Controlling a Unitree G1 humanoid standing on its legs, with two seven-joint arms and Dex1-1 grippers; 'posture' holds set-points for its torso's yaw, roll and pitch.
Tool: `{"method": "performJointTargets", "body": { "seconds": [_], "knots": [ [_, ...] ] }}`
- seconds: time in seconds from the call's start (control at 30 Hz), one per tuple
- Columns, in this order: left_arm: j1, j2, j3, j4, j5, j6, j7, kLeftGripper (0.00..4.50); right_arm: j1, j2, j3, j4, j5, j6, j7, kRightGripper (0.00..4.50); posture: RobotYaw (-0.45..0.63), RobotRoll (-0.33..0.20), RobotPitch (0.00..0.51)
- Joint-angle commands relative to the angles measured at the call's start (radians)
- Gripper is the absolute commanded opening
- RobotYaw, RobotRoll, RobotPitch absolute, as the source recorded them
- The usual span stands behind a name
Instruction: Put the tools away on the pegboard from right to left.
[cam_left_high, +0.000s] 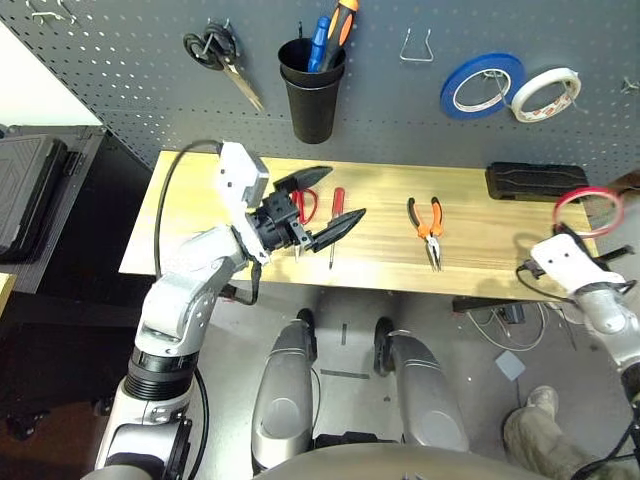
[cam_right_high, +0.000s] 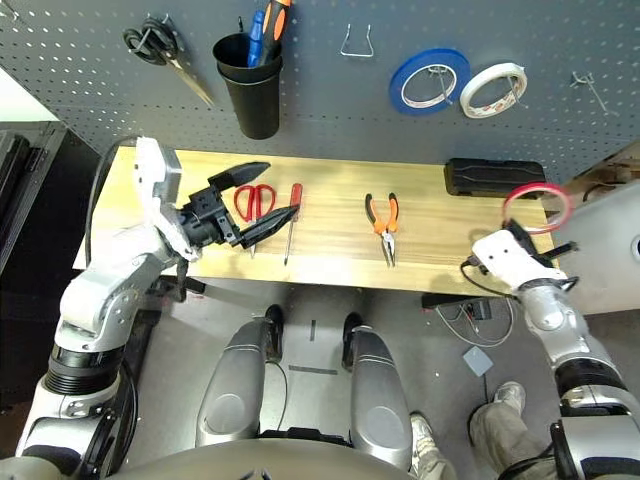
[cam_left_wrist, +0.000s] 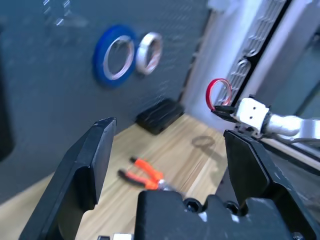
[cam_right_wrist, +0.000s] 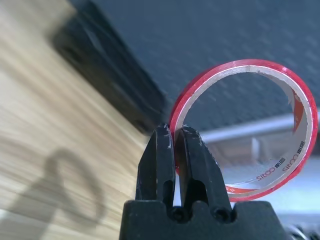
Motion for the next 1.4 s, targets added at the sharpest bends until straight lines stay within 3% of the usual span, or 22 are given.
{"method": "performJointTargets", "body": {
  "seconds": [0.03, 0.3, 0.5, 1.03, 1.13, 1.2, 1.4],
  "knots": [
    [-0.024, -0.009, -0.012, -0.049, -0.034, 0.035, 0.027, 4.5, -0.008, -0.035, -0.044, 0.063, 0.036, -0.067, -0.01, 0.03, 0.13, 0.0, 0.297],
    [-0.078, -0.014, -0.042, -0.063, -0.041, 0.047, 0.041, 4.5, -0.138, -0.107, -0.044, 0.094, 0.044, -0.164, 0.078, 0.03, 0.12, 0.0, 0.29],
    [-0.094, -0.014, -0.062, -0.038, -0.028, 0.031, 0.039, 4.5, -0.277, -0.096, -0.026, 0.121, 0.049, -0.158, 0.199, 0.03, 0.11, 0.0, 0.286],
    [-0.074, 0.01, -0.07, -0.049, -0.006, 0.037, 0.062, 4.5, -0.652, -0.023, 0.018, 0.29, 0.026, 0.295, 0.376, 0.03, 0.16, 0.0, 0.297],
    [-0.066, 0.015, -0.075, -0.052, -0.003, 0.041, 0.071, 4.5, -0.678, -0.018, -0.011, 0.296, 0.045, 0.31, 0.309, 0.79, 0.17, 0.0, 0.3],
    [-0.059, 0.018, -0.078, -0.053, 0.001, 0.042, 0.074, 4.5, -0.667, -0.023, -0.017, 0.289, 0.045, 0.278, 0.261, 1.53, 0.17, 0.0, 0.3],
    [-0.044, 0.019, -0.086, -0.043, 0.013, 0.033, 0.074, 4.5, -0.524, -0.027, -0.043, 0.24, 0.065, 0.033, 0.121, 3.68, 0.16, 0.0, 0.311]
  ]
}}
